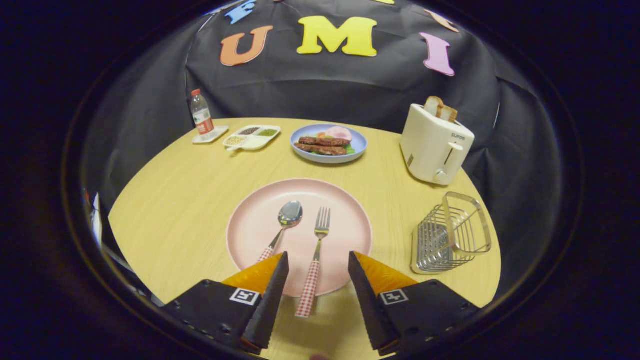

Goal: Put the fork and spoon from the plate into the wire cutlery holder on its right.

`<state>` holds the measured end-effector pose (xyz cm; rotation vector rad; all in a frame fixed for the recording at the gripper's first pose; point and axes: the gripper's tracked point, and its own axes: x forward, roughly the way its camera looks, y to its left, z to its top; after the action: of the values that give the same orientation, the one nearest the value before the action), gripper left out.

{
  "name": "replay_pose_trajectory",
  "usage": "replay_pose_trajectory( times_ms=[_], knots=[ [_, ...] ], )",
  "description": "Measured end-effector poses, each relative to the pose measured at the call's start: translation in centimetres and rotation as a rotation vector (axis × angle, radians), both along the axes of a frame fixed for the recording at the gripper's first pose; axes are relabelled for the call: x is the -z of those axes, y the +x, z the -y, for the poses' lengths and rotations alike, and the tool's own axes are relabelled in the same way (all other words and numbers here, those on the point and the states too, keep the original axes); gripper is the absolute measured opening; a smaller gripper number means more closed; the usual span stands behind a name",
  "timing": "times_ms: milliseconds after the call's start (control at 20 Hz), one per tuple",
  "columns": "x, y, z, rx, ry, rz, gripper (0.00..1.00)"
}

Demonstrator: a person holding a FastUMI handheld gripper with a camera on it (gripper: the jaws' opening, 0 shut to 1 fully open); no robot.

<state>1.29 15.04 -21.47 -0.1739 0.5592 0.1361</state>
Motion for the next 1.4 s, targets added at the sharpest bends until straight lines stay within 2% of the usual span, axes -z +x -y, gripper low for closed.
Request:
replay_pose_trajectory(
  times_ms=[200, 250, 300, 350, 500, 550, 600, 700, 900, 1100, 1250, 1400],
  knots=[
    [1.9, 0.9, 0.3, 0.031, -0.034, -0.035, 0.47],
    [2.2, 1.0, 0.4, 0.033, -0.04, -0.042, 0.34],
    [2.7, 1.1, 0.2, 0.031, -0.044, -0.056, 0.28],
    [3.2, 0.9, 0.2, 0.03, -0.046, -0.073, 0.24],
    [3.7, 1.0, 0.4, 0.058, -0.054, -0.107, 0.24],
    [4.1, 1.0, 0.4, 0.056, -0.044, -0.114, 0.13],
    [4.1, 1.1, 0.3, 0.049, -0.043, -0.119, 0.15],
    [3.7, 1.0, 0.8, 0.07, -0.05, -0.127, 0.05],
    [1.2, 0.4, 1.0, 0.09, 0.007, -0.138, 0.05],
    [-4.6, -1.2, 2.0, 0.067, 0.063, -0.161, 0.05],
    [-10.4, -2.0, 5.7, 0.081, 0.064, -0.169, 0.05],
    [-14.4, -2.5, 11.0, 0.161, 0.07, -0.207, 0.04]
  ],
)
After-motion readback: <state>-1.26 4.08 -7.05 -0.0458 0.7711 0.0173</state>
